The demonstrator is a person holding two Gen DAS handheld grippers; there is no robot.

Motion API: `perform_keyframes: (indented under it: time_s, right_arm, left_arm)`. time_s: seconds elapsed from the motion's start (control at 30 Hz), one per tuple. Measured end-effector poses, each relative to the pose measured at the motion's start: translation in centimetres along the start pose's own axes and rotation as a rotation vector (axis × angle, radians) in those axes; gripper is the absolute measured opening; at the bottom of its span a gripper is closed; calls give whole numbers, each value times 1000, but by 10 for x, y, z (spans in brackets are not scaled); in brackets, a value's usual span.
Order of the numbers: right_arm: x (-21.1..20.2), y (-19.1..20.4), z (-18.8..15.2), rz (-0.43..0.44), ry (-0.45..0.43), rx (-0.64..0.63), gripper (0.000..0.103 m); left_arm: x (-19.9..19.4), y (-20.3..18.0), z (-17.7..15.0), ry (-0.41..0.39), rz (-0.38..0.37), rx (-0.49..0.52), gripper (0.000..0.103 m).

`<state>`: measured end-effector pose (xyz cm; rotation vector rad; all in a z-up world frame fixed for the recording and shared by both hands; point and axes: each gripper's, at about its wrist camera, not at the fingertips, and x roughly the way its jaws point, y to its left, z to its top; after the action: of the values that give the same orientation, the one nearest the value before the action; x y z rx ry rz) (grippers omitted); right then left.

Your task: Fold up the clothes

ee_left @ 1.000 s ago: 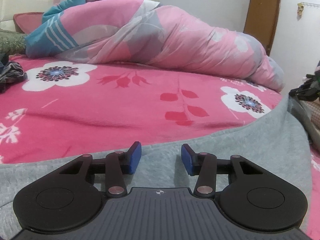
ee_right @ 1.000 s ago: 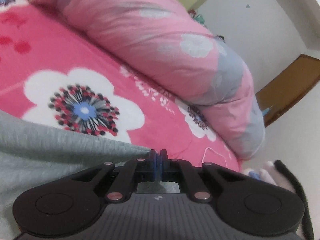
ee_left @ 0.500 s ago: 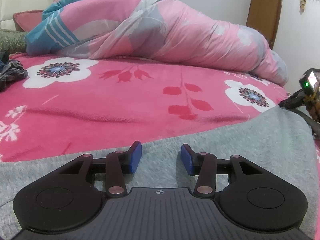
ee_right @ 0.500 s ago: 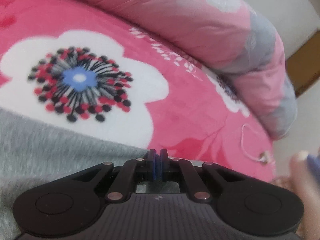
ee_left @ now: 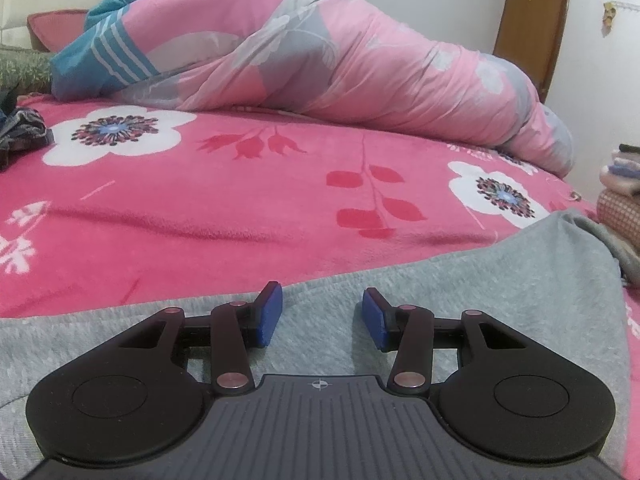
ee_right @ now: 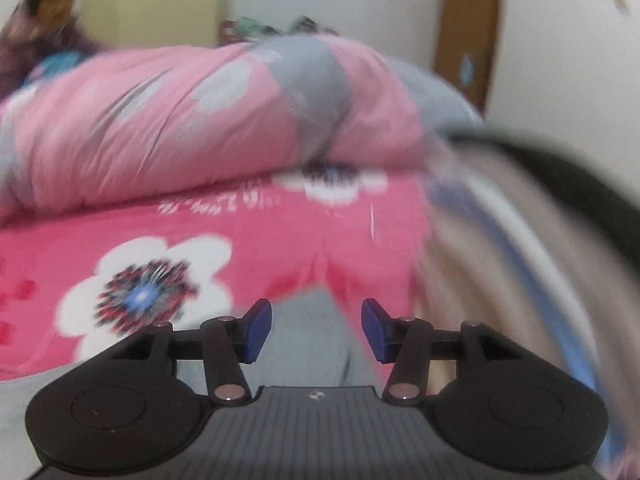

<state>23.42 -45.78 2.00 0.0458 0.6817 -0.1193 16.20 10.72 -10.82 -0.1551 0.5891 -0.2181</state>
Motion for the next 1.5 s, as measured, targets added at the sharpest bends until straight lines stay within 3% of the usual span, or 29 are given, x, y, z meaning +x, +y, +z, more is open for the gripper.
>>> perform_keyframes:
  time_s: [0.13,0.4,0.47,0.5,0.53,0.6,0.83,1.0,1.17,1.3,1.33,1.47,1.5]
  right_arm:
    - [9,-30,-29,46,92,169,53]
    - [105,-53,-27,94,201,404,52]
    - [113,-58,-30,123,198,442,42]
    - [116,-61,-30,140,188,453,20]
    - [115,-58,-27,140,172,429,10]
    - [109,-52,-18,130,126,367,2]
    - [112,12,32,-55,-36,-108,1]
    - [159,36,34,-155,5,-308,1]
    - [197,38,18,-203,56,-352,2]
    - [205,44,19,-377,70,-425,3]
    - [198,47,23,-393,57,-439,3]
    - [100,48,33,-258,-85,-287,8]
    - [70,43,29,-213,-111,-223,22]
  left_arm:
    - [0,-1,0,1,4,4,47]
    - [3,-2,-1,5,5,8,47]
    - [3,-2,0,5,4,7,48]
    - [3,-2,0,5,4,7,48]
    - [3,-2,-1,4,4,6,48]
    - [3,-1,-1,4,3,6,48]
    - [3,0,0,4,-1,1,48]
    - [3,0,-1,4,-4,-1,48]
    - [3,1,0,4,-7,-4,48]
    - [2,3,0,5,-13,-12,48]
    - [3,3,0,5,-13,-11,48]
    - [2,2,0,5,-12,-11,48]
    - [2,2,0,5,-13,-13,48]
